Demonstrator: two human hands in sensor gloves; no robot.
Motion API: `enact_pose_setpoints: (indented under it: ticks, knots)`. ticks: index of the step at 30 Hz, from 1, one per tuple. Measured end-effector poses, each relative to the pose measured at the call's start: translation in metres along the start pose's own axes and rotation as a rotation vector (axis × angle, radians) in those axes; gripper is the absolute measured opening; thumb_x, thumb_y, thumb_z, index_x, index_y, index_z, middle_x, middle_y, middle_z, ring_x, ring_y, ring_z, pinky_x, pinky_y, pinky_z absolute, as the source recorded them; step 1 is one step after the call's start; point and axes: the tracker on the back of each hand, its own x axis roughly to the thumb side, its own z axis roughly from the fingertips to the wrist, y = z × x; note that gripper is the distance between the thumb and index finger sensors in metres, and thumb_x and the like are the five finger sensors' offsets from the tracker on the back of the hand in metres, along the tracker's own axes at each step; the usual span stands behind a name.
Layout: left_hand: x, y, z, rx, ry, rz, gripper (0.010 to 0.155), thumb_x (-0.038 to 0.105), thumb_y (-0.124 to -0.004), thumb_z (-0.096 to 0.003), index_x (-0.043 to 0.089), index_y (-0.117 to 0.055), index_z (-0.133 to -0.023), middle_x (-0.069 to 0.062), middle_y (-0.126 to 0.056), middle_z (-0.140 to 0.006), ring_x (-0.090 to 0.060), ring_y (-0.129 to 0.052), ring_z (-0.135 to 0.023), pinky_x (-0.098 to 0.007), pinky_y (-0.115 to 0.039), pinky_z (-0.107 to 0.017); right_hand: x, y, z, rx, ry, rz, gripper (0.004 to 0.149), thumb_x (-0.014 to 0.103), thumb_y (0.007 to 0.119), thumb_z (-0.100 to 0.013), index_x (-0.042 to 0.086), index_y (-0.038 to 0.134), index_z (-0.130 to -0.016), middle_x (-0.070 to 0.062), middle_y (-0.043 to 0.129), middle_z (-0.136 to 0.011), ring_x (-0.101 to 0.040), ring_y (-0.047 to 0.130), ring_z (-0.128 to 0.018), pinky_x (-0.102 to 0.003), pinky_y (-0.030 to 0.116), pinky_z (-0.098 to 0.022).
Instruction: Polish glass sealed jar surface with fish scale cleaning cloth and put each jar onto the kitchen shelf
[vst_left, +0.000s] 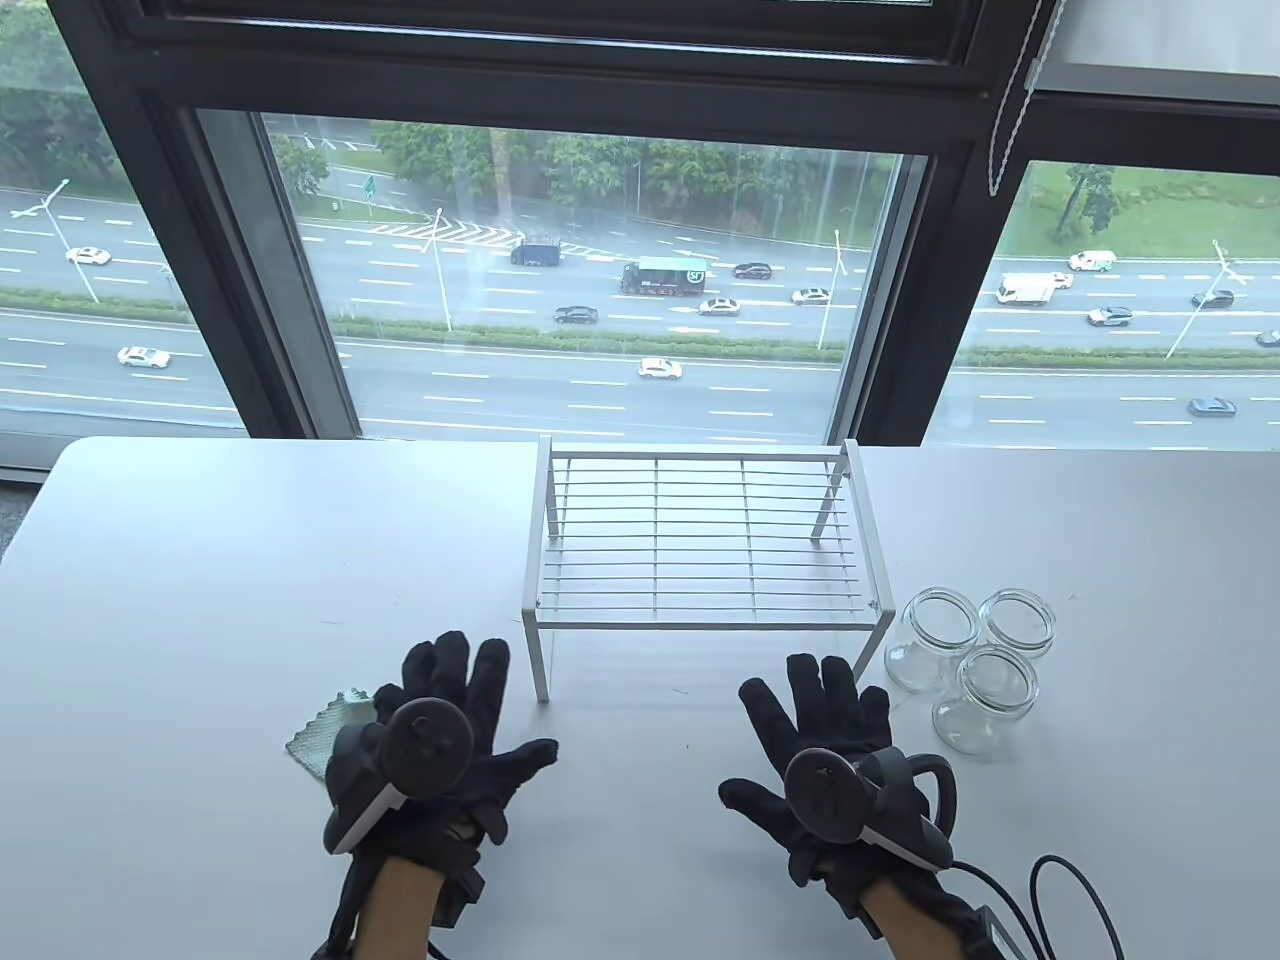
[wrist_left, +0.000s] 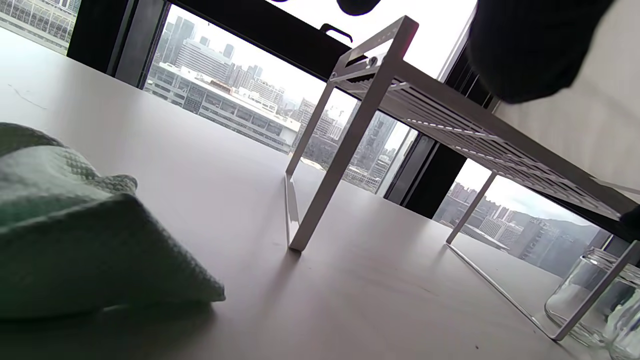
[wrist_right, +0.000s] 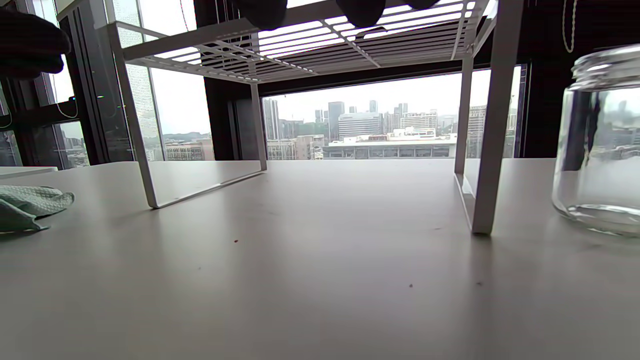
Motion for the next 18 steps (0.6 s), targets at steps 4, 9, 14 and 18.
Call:
enact_pose_setpoints:
  ticks: [4,9,14,18]
  knots:
    - [-0.029,0.004,0.001,0.017,0.130,0.086,0.101,0.077,-0.075,-0.0431,0.026,-0.029,-0.117,-0.015,-0.020,-0.127,-0.046,-0.011,-0.116,-0.072,-0.016,-0.071,0.001,0.001,0.000,0.022,0.000,0.003,0.090,0.079,0.054,-0.037,0.036,0.036,-0.114,-0.017,0.025,-0.123,-0.049,0.026,-0.108,-0.071,0.030,-0.072]
    - [-0.054,-0.006,-0.003,-0.096,0.266,0.070,0.105,0.077,-0.076,-0.0423,0.024,-0.025,-0.116,-0.015,-0.015,-0.127,-0.045,-0.007,-0.115,-0.072,-0.017,-0.072,0.000,0.002,0.000,0.044,0.010,0.003,0.091,0.079,0.054,-0.037,0.034,0.036,-0.114,-0.018,0.025,-0.122,-0.049,0.027,-0.108,-0.071,0.031,-0.072]
    - [-0.071,-0.026,-0.009,-0.305,0.368,0.070,0.111,0.075,-0.082,-0.0414,0.020,-0.020,-0.115,-0.019,-0.009,-0.125,-0.049,-0.003,-0.112,-0.072,-0.015,-0.072,0.000,0.003,0.000,0.058,0.007,-0.008,0.091,0.079,0.055,-0.037,0.034,0.036,-0.114,-0.018,0.026,-0.122,-0.049,0.028,-0.108,-0.071,0.032,-0.072]
    - [-0.077,-0.039,-0.013,-0.421,0.396,0.111,0.111,0.070,-0.085,-0.0419,0.019,-0.020,-0.114,-0.022,-0.009,-0.123,-0.053,-0.007,-0.111,-0.074,-0.024,-0.071,0.001,0.004,0.000,0.077,0.000,-0.011,0.091,0.079,0.054,-0.037,0.034,0.036,-0.114,-0.018,0.026,-0.122,-0.049,0.028,-0.108,-0.070,0.033,-0.072]
